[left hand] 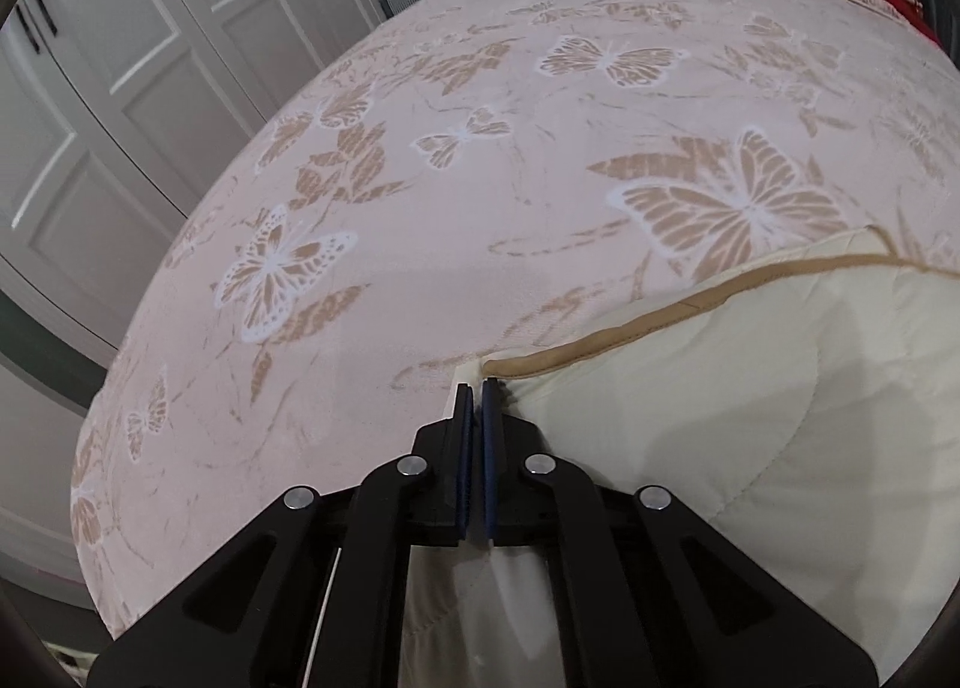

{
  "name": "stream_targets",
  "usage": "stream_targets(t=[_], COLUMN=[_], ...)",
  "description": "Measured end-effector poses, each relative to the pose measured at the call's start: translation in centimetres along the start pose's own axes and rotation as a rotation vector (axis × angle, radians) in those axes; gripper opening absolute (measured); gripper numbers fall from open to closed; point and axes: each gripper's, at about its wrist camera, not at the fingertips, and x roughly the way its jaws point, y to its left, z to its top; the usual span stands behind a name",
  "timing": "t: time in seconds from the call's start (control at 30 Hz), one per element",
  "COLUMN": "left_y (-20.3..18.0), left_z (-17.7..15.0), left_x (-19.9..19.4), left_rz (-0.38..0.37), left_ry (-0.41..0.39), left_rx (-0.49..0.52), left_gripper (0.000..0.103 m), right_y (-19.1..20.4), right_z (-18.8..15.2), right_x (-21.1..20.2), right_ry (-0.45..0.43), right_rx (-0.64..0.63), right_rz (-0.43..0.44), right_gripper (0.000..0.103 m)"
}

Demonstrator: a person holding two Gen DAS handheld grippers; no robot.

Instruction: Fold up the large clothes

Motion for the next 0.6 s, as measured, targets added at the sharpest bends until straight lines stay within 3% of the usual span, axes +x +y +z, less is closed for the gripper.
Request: stream_targets(t=[0.2,0.3,0.33,0.43,0.5,0.6], left_y=[-0.6,0.6,1.6,2.9,1.7,-3.4], left_z=[0.0,0.6,0.8,1.5,1.9,2.0], left_x=[-0.2,-2.1,-3.8,-8.9,-11.3,-13.3], left_rz=[0.052,0.052,0.028,-0.06,-0.117,-0.255], left_ry=[-0.012,-0.008,-0.022,-0.082,-0.116,-0.105], left_rx=[0.022,0.014,-0.024,-0.102,-0.092,-0.009], left_gripper=[0.002,0.012,0.02,0.03,0.031,0.034], right_y=[-0.1,-1.3,-2.0,-1.2,1.4,6.9], right_z=[0.3,1.5,1.9,2.5,2.7,2.1], right_x=[0.1,-2.5,-4.8,-9.6,-10.9,-11.3], right_ry=[0.001,-0.014,-0.07,-0.171,-0.17,-0.134], right_rx=[0.005,0.07,0.12,0.132,0.078,-0.054], right_rz=[0.007,-0.032,-0.031,0.004,0.091,0.199], right_gripper=[0.018,0.02,0.023,0.027,0.027,0.025])
